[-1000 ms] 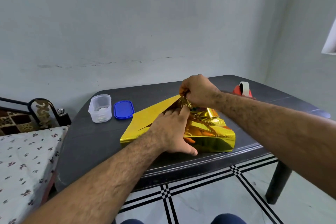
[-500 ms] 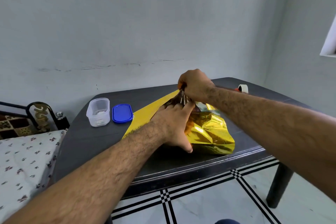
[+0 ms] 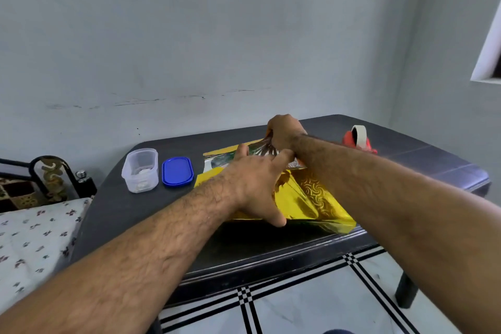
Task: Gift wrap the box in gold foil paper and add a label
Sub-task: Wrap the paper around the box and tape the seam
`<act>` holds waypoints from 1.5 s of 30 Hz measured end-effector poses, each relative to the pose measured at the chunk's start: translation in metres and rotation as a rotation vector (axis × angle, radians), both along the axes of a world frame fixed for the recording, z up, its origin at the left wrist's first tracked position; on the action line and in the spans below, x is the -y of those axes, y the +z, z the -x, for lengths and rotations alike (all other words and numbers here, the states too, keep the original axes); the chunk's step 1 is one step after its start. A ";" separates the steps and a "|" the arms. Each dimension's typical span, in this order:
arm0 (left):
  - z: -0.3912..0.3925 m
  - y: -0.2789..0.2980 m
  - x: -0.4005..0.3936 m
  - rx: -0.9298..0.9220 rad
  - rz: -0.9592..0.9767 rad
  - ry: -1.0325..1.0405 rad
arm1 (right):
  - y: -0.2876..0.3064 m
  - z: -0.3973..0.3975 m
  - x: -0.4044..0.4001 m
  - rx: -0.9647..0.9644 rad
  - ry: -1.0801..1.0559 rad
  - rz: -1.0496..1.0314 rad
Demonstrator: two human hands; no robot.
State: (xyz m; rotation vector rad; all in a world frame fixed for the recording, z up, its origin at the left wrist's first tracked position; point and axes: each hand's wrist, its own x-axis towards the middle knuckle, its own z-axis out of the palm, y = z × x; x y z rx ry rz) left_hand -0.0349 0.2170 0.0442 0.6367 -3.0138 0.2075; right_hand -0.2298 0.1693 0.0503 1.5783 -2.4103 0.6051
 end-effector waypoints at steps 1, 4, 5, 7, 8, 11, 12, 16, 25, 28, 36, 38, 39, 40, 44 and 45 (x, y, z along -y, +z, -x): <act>0.002 0.001 0.003 0.015 -0.033 0.008 | -0.004 0.000 0.004 0.011 -0.002 -0.011; 0.007 0.006 0.009 0.096 -0.136 0.037 | -0.012 0.002 0.012 0.051 0.009 -0.055; 0.007 0.006 0.011 0.121 -0.167 0.049 | -0.014 0.003 0.015 0.061 0.008 -0.082; 0.008 0.003 0.017 0.147 -0.206 0.066 | -0.019 0.007 0.019 0.062 0.005 -0.139; 0.009 0.000 0.021 0.148 -0.219 0.070 | -0.022 0.009 0.022 0.066 0.008 -0.157; 0.014 -0.007 0.031 0.129 -0.246 0.054 | -0.030 0.018 0.031 0.105 0.031 -0.133; 0.014 -0.010 0.033 0.119 -0.248 0.040 | -0.031 0.021 0.034 0.112 0.035 -0.112; 0.010 -0.030 0.035 0.046 -0.085 -0.025 | -0.030 0.031 0.037 0.075 0.045 -0.130; 0.002 -0.076 0.017 -0.078 0.028 -0.136 | -0.025 0.048 0.041 0.069 0.025 -0.139; 0.011 -0.052 0.021 -0.221 -0.171 0.014 | -0.020 0.049 0.043 0.107 0.032 -0.136; 0.057 -0.024 0.068 0.024 -0.378 0.178 | -0.026 0.051 0.042 0.108 0.060 -0.220; 0.064 -0.023 0.070 0.059 -0.405 0.190 | -0.030 0.056 0.045 0.095 0.039 -0.227; 0.065 -0.022 0.070 0.075 -0.406 0.185 | -0.032 0.059 0.047 0.088 0.037 -0.242; 0.067 -0.023 0.071 0.087 -0.403 0.179 | -0.033 0.061 0.050 0.078 0.039 -0.269; 0.071 -0.026 0.073 0.151 -0.359 0.155 | -0.042 0.060 0.058 0.033 0.056 -0.359; 0.072 -0.026 0.073 0.162 -0.347 0.150 | -0.046 0.061 0.061 0.015 0.062 -0.380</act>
